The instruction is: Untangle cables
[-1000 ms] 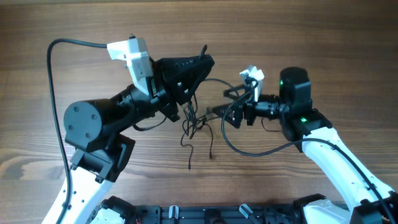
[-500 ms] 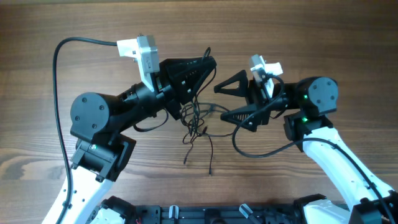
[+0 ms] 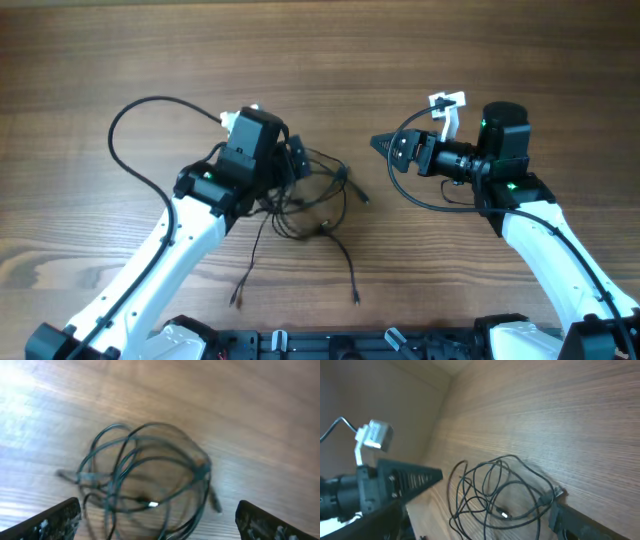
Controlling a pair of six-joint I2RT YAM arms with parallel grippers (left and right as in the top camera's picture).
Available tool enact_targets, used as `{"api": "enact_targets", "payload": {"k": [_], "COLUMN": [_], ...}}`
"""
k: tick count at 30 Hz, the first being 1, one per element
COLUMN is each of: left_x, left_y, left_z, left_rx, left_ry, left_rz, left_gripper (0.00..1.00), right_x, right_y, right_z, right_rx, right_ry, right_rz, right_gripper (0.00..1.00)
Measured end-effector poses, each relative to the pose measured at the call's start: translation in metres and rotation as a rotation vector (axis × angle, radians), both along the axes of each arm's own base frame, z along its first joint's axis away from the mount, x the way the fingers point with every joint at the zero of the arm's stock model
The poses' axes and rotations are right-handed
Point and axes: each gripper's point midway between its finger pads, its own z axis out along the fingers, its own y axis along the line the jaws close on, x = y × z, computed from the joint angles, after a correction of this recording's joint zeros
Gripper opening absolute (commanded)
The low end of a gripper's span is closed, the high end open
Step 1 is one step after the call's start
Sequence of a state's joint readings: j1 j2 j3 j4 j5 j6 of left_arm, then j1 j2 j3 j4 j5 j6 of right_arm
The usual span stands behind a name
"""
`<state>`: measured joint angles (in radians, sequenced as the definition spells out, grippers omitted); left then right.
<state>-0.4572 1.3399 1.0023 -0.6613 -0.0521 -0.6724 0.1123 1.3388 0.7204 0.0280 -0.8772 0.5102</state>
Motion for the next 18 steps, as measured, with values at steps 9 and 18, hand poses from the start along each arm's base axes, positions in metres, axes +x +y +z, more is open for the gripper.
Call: {"api": "enact_targets", "payload": {"k": [9,18], "left_x": [-0.023,0.004], "left_y": [-0.02,-0.035], "left_z": [-0.009,-0.065], "left_rx": [-0.08,0.095], "left_ry": [0.109,0.1], "left_rz": [-0.07,-0.151], "left_gripper": [0.89,0.04], "right_x": [0.002,0.002], "right_y": [-0.006,-0.007], "right_z": [-0.011,-0.011], "right_rx": [-0.056,-0.059], "right_ry": [0.003,0.005], "right_rz": [-0.027,-0.032], "right_gripper": [0.97,0.94]}}
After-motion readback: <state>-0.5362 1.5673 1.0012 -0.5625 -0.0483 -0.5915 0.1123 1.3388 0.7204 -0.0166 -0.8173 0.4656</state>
